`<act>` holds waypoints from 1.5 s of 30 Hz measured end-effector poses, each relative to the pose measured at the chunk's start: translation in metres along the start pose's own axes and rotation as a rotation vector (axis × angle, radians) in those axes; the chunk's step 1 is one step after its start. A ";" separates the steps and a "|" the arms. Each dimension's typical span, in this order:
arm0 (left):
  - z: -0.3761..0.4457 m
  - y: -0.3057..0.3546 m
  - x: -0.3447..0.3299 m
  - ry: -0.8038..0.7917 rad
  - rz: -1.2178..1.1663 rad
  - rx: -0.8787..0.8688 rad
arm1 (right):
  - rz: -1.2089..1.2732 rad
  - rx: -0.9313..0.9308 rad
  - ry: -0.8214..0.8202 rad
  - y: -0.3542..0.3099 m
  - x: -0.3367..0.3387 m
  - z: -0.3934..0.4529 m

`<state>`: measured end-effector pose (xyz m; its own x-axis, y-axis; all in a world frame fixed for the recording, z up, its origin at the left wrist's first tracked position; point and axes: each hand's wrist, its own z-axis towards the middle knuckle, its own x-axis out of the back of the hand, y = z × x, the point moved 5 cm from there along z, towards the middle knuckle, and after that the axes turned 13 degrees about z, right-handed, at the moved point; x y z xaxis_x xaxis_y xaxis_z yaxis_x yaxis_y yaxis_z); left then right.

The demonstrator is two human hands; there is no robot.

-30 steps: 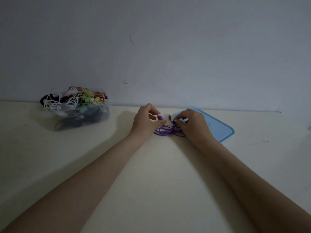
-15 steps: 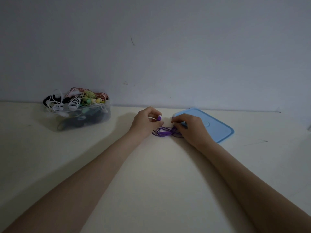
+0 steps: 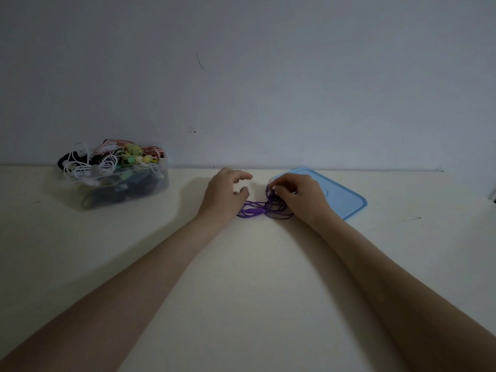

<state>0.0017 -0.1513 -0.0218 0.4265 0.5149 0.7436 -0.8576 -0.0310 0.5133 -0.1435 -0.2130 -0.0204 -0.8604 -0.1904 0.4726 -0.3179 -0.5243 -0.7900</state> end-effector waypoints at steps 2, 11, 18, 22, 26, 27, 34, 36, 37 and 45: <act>-0.002 0.009 0.002 0.046 -0.011 -0.035 | 0.061 -0.008 0.028 0.000 0.002 0.000; -0.001 0.016 -0.022 -0.182 0.004 0.066 | 0.220 -0.029 0.029 -0.002 -0.003 0.001; 0.000 0.013 -0.021 -0.162 -0.063 0.105 | -0.015 0.056 0.118 0.005 0.006 0.000; -0.001 0.015 -0.022 -0.157 0.091 0.059 | -0.021 0.128 0.160 -0.003 0.007 -0.002; 0.001 0.020 -0.028 -0.213 0.265 0.017 | -0.061 0.089 0.109 -0.001 0.001 -0.003; 0.002 0.020 -0.029 -0.220 0.272 0.024 | -0.082 0.079 0.104 0.000 0.000 -0.003; 0.006 0.011 -0.025 -0.140 -0.019 0.132 | 0.109 0.026 0.075 0.001 0.003 -0.001; 0.005 0.007 -0.024 -0.123 -0.162 0.157 | 0.222 -0.016 0.080 0.004 0.003 0.000; 0.005 0.006 -0.023 -0.115 -0.227 0.165 | 0.292 -0.042 0.081 0.006 0.003 0.000; 0.000 0.013 -0.018 -0.124 -0.500 0.079 | 0.401 -0.038 0.070 -0.001 0.000 -0.004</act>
<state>-0.0167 -0.1604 -0.0285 0.8132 0.3780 0.4425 -0.5186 0.1257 0.8458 -0.1446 -0.2097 -0.0215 -0.9438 -0.3157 0.0979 0.0345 -0.3887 -0.9207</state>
